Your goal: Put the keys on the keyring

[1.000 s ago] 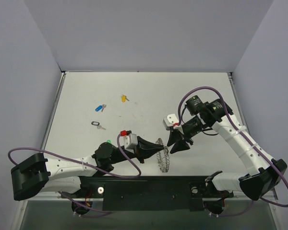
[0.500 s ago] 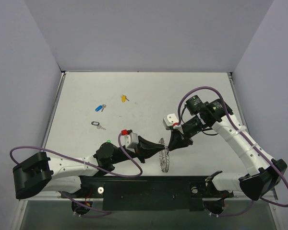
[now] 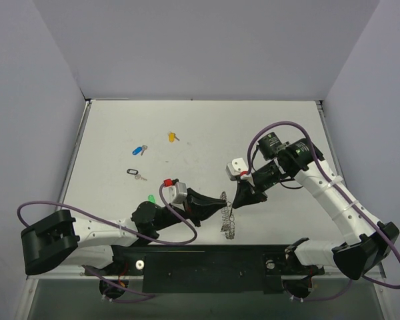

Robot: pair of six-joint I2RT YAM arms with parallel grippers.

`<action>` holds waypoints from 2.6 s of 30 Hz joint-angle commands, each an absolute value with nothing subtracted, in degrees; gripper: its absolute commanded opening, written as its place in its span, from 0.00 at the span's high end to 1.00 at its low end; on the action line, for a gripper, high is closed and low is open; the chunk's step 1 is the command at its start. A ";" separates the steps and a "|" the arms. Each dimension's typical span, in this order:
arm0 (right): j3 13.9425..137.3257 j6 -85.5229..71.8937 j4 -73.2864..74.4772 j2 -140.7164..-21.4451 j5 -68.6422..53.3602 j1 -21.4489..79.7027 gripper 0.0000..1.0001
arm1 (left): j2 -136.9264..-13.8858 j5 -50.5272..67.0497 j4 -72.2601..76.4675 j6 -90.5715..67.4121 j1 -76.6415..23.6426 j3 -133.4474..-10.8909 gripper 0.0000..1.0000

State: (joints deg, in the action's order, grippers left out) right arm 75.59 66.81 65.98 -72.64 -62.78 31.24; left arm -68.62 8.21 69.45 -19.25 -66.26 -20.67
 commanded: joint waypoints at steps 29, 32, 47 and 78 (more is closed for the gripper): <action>62.67 36.84 39.29 -66.36 -68.64 27.86 1.00 | -74.10 1.57 94.13 -23.03 -66.89 -24.70 1.00; 62.49 33.24 37.36 -66.80 -71.09 27.77 1.00 | -73.48 4.04 92.90 -22.76 -66.53 -24.96 1.00; 61.00 31.72 35.32 -64.86 -70.13 28.39 0.91 | -69.34 -1.49 87.10 -20.65 -66.45 -22.85 1.00; 70.48 50.72 55.37 -65.57 -70.75 25.58 0.50 | -60.82 16.51 76.30 -24.96 -60.21 -19.86 1.00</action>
State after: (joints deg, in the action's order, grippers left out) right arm 66.04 49.58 52.27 -64.51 -69.73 24.84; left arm -63.48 10.68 72.18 -23.81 -61.56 -18.72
